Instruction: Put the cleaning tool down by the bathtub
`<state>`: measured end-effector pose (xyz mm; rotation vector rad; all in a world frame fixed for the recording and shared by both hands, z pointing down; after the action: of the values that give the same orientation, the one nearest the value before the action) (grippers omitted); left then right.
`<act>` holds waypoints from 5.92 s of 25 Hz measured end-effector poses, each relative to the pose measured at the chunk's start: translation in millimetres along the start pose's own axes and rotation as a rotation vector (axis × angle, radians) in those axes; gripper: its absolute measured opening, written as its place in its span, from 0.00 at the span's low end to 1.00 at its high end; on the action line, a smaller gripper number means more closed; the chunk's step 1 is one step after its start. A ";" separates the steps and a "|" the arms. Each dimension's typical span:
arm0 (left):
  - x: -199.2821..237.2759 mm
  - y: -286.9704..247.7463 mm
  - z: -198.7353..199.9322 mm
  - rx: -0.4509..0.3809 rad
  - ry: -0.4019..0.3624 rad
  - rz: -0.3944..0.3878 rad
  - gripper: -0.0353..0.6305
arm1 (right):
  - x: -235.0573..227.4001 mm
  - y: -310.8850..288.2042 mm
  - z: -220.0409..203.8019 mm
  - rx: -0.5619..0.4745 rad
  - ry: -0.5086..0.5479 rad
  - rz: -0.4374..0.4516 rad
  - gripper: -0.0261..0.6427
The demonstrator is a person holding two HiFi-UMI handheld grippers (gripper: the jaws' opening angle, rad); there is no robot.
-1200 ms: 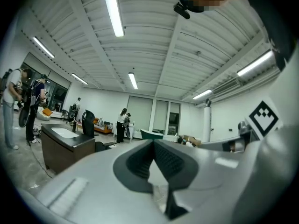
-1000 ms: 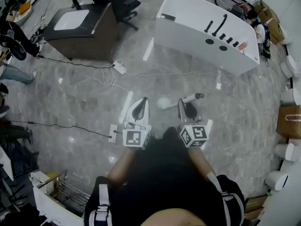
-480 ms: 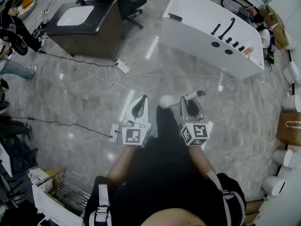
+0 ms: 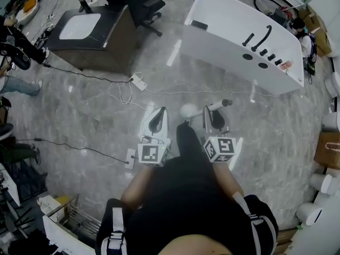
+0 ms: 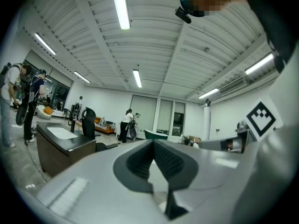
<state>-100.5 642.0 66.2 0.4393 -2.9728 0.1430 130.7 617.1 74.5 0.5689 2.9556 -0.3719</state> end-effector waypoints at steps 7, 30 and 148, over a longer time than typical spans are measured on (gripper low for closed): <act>9.1 -108.3 12.7 -0.037 -0.021 -0.020 0.06 | -49.1 -90.2 27.7 0.031 0.013 0.028 0.18; 33.6 -320.8 17.7 0.008 -0.018 0.036 0.06 | -152.0 -285.1 66.6 0.046 -0.009 0.064 0.18; 282.5 -679.9 -305.2 0.203 0.091 -0.178 0.06 | -229.6 -724.5 -266.1 0.296 -0.098 -0.290 0.18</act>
<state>-133.1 -50.9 458.7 0.6976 -2.8234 0.4365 53.1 -46.7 523.7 0.1375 2.9066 -0.8492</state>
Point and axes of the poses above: the fingertips, and each gripper's own axes: y backward along the fingers, x to its left, z out of its top, the point moved 9 cm from there along y, backward along the fingers, and after that the axes turned 1 degree about y, right-handed, at the moved point
